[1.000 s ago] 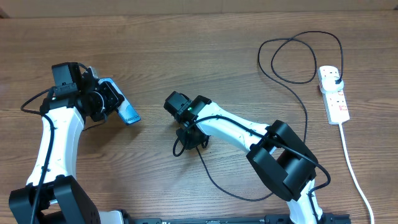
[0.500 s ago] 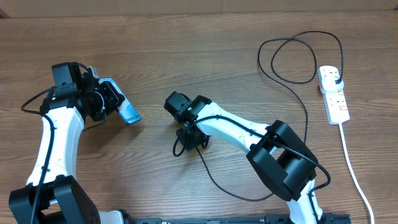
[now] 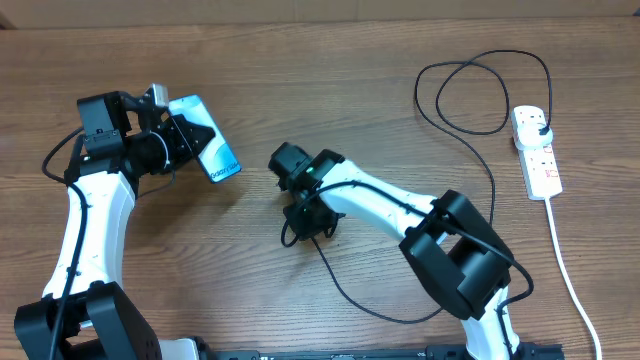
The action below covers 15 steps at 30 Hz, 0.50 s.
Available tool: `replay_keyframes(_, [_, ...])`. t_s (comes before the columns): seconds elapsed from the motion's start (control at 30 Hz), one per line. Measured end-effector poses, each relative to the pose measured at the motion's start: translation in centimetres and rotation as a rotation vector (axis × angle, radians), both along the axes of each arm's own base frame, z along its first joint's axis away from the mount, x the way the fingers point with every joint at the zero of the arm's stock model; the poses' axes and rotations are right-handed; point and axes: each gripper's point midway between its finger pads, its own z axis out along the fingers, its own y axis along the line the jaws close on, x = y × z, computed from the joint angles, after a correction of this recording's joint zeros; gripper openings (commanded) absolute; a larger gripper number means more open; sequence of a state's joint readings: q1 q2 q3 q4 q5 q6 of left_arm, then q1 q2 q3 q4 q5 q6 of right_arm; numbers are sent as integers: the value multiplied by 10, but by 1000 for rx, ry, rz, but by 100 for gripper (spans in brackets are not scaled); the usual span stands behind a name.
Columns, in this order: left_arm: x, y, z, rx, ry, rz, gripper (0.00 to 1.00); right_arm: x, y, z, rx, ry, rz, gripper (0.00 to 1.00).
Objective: Plug charger to phone and switch on socket
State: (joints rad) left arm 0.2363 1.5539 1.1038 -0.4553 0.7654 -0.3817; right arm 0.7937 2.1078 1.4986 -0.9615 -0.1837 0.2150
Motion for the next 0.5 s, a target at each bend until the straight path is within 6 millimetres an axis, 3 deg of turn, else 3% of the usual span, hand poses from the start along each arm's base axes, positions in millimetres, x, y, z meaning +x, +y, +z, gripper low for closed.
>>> replay_keyframes(0.27, [5, -13, 37, -139, -150, -108, 5, 16, -7, 25, 237, 145, -39, 4])
replay_keyframes(0.5, [1, -17, 45, -198, -153, -136, 4, 3, 20, 74, 539, 233, 63, 4])
